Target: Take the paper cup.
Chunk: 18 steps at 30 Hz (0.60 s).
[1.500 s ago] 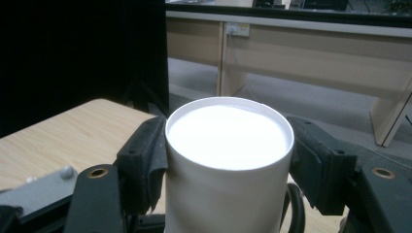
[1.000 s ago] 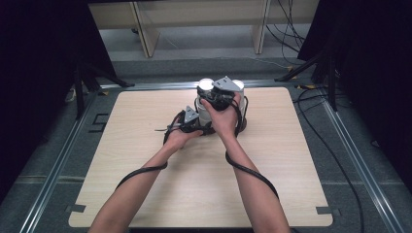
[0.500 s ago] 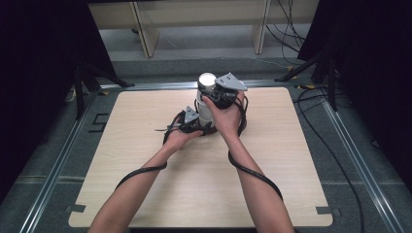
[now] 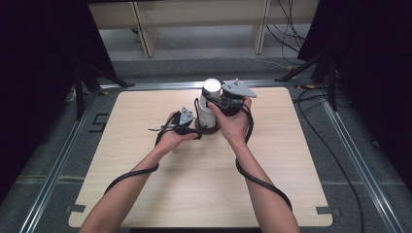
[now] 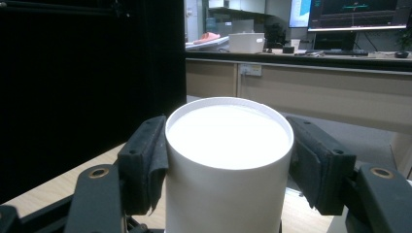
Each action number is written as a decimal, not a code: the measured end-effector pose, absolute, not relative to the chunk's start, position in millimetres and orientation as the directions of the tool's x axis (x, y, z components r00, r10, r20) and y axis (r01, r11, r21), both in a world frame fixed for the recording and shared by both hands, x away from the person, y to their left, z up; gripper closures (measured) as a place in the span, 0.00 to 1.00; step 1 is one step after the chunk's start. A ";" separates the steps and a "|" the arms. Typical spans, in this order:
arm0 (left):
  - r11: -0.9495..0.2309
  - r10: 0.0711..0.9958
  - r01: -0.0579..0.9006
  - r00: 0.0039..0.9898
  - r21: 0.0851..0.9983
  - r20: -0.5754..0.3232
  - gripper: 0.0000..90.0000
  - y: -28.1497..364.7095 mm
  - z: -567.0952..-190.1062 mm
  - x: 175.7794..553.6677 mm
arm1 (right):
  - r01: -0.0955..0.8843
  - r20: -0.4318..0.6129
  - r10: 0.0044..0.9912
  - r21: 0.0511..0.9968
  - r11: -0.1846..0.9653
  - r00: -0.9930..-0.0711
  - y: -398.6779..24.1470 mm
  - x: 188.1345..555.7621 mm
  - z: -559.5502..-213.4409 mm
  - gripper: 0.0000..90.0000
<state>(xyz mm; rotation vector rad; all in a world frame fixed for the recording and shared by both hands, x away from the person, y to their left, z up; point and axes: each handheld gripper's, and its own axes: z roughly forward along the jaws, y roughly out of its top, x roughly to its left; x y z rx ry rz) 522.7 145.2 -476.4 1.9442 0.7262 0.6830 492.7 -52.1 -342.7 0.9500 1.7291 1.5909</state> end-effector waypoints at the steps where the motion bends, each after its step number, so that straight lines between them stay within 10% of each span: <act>1: -0.395 0.721 0.208 0.674 0.895 0.162 0.14 146.4 -474.4 520.5 | 0.114 0.048 0.823 0.993 0.020 -0.567 -52.3 491.5 -342.9 0.39; 18: -0.349 0.699 0.173 0.702 0.921 0.134 0.12 168.6 -457.2 475.2 | 0.147 0.107 0.802 0.989 -0.025 -0.588 -69.3 461.3 -351.8 0.39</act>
